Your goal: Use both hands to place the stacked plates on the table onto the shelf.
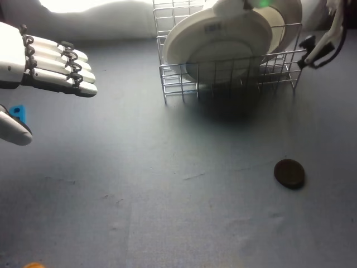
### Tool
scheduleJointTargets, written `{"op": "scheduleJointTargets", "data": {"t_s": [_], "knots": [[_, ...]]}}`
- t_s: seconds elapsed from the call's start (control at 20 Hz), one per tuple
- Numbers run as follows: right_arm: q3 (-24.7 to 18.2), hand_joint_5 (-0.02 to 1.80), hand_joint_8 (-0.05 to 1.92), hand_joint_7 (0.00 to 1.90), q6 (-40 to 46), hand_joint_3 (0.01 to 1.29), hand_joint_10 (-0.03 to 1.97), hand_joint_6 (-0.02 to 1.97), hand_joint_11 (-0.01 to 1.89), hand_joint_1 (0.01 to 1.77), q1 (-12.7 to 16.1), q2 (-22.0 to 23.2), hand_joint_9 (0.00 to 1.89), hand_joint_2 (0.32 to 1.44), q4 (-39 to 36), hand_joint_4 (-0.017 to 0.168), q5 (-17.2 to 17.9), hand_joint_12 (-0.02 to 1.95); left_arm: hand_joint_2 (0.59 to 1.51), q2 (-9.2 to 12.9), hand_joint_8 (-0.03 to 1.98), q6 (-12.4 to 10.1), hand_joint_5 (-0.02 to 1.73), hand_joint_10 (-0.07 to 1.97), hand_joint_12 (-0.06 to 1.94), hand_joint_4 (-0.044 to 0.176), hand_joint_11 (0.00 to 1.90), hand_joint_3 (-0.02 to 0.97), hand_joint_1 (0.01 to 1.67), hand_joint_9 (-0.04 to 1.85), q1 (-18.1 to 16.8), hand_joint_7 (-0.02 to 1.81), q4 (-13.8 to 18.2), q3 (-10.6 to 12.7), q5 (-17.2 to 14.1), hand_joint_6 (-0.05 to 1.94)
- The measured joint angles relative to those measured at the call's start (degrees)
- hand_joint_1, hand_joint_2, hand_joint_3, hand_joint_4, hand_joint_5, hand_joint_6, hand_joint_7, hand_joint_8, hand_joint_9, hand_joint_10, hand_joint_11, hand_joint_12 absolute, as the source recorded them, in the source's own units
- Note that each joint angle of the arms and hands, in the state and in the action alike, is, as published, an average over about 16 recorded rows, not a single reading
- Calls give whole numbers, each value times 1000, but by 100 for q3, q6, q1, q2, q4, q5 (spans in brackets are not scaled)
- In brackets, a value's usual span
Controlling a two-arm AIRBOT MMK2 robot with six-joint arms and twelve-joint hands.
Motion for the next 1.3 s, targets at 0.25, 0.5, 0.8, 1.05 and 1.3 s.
{"op": "scheduleJointTargets", "data": {"t_s": [0.25, 0.5, 0.8, 1.05, 1.3], "knots": [[-397, 914, 7, 1028, -193, 13, 70, 140, 459, 1081, 118, 311, 953, 1012, -272, -2, 225, 1236, 1175, 13, -7, 45, 21, 4, -7, 3, 16, 14, 15, 21, -13, 21, 5, -74, 2, 13], [-1018, 914, 7, 1017, -437, 13, 59, 117, 431, 1006, 230, 839, 939, 1023, -589, -2, 395, 1246, 1178, 108, -6, 162, 22, 4, -1, 3, 18, 14, 15, 24, -98, 25, 12, -341, 11, 13], [-1898, 869, 94, 964, -705, 13, 177, 167, 412, 758, 329, 1590, 870, 1059, -1048, -2, 454, 1344, 1205, 358, 137, 314, 131, 181, 402, 2, 55, 14, 29, 142, -289, 155, 59, -991, 50, 149], [-2507, 843, 636, 945, -764, 14, 711, 668, 604, 516, 387, 2071, 893, 1092, -1437, 0, 478, 1541, 1231, 581, 734, 423, 304, 776, 998, 14, 265, 14, 77, 357, -445, 376, 139, -1550, 93, 706], [-2849, 1025, 1230, 1132, -824, 13, 1303, 1242, 1053, 370, 371, 2299, 1127, 1188, -1782, 34, 574, 1742, 1268, 721, 1337, 469, 749, 1380, 1592, 66, 806, 9, 246, 897, -537, 898, 218, -1883, 129, 1298]]}}
